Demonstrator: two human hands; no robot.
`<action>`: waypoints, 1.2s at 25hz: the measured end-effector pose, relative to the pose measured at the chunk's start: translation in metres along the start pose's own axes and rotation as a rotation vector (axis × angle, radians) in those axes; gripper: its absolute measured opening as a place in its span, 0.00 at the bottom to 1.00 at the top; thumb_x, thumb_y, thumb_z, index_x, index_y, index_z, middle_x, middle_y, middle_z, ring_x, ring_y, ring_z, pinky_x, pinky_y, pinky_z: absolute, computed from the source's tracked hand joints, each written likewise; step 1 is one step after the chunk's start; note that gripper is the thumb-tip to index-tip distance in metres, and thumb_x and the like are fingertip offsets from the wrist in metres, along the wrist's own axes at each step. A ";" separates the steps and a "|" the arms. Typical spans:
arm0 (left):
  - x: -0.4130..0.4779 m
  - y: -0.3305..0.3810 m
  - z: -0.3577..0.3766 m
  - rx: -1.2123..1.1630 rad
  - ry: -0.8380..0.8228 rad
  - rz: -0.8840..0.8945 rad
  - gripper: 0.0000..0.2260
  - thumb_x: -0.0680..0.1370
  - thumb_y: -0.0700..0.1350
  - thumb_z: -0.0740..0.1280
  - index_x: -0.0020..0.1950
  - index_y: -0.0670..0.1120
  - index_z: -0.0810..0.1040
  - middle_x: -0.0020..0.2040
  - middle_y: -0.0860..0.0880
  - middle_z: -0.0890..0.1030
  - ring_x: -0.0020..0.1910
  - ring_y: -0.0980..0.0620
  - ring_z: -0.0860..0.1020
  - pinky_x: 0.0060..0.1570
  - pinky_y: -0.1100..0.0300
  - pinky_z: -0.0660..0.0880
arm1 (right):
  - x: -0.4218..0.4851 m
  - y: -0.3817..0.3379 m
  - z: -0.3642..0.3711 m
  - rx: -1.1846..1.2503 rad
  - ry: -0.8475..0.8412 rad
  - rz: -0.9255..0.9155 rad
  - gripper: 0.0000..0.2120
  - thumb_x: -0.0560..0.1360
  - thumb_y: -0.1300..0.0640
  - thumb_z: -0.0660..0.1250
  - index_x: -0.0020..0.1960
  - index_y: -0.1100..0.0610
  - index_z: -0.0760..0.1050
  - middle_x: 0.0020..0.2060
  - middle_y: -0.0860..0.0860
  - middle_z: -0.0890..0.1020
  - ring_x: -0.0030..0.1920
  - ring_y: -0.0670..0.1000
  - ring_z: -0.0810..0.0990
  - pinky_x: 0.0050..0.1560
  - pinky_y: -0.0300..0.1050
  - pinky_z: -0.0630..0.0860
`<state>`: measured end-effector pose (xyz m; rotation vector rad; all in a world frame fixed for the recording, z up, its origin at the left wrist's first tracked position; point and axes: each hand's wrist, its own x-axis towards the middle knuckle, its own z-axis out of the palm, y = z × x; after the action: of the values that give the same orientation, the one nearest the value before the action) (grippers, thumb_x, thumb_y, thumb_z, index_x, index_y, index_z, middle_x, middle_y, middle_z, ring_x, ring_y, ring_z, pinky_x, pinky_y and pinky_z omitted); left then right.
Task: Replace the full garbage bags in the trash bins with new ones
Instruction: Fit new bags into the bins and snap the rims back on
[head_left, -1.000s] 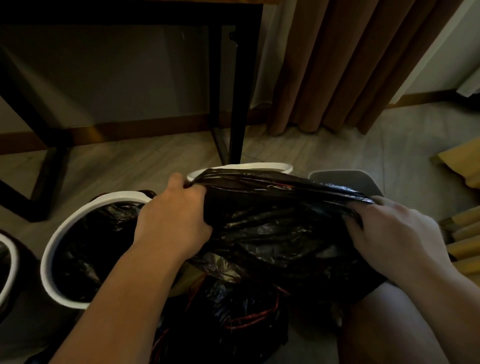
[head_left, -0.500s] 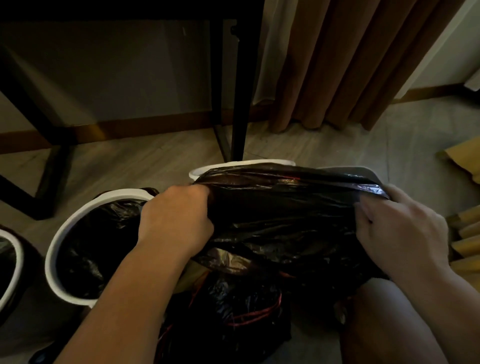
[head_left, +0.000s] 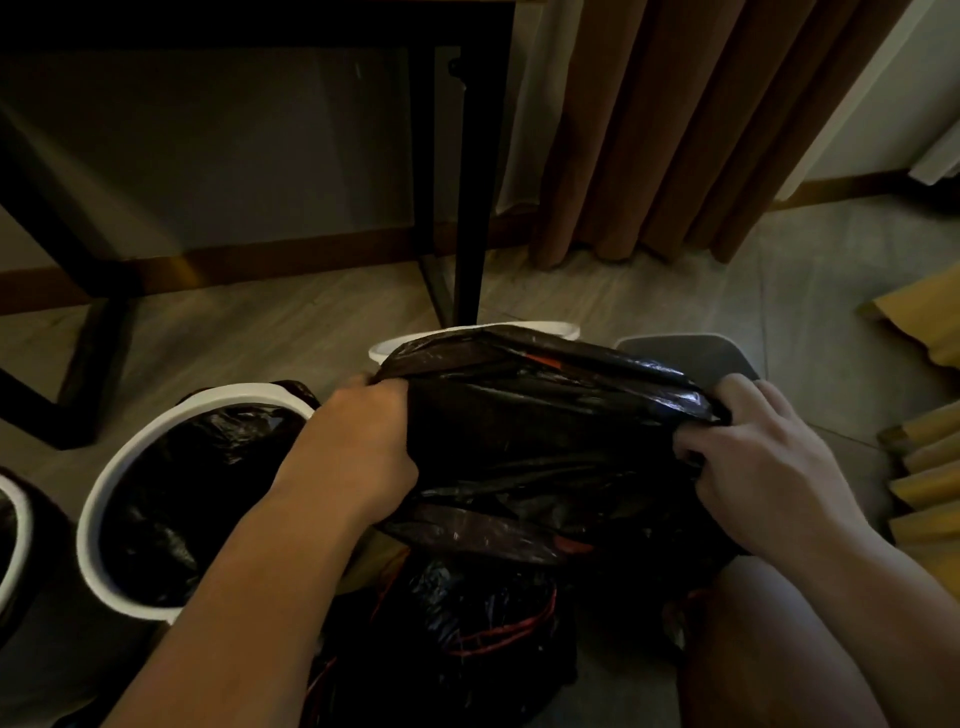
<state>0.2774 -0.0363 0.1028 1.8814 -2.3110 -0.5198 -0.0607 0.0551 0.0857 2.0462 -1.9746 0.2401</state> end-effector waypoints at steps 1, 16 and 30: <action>0.000 0.001 0.001 0.002 -0.043 -0.008 0.16 0.72 0.39 0.73 0.57 0.50 0.74 0.56 0.47 0.73 0.54 0.44 0.78 0.46 0.56 0.71 | -0.001 0.000 0.001 -0.011 -0.003 0.051 0.11 0.63 0.62 0.74 0.40 0.48 0.81 0.43 0.47 0.65 0.44 0.54 0.70 0.35 0.45 0.73; -0.006 -0.003 0.003 0.136 -0.169 -0.056 0.13 0.73 0.43 0.71 0.47 0.55 0.68 0.62 0.51 0.66 0.55 0.46 0.77 0.52 0.48 0.79 | 0.002 -0.006 0.010 -0.132 -0.323 0.151 0.10 0.70 0.51 0.73 0.48 0.38 0.82 0.56 0.46 0.76 0.32 0.54 0.79 0.32 0.45 0.77; 0.006 0.003 0.013 0.056 0.034 0.007 0.10 0.78 0.49 0.68 0.38 0.48 0.78 0.37 0.48 0.77 0.36 0.48 0.77 0.33 0.54 0.75 | 0.006 0.002 0.005 -0.169 -0.306 0.259 0.06 0.69 0.52 0.70 0.45 0.47 0.83 0.37 0.49 0.74 0.43 0.57 0.78 0.41 0.49 0.79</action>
<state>0.2693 -0.0391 0.0910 1.8910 -2.3332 -0.4228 -0.0627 0.0477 0.0835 1.8059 -2.3516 -0.1954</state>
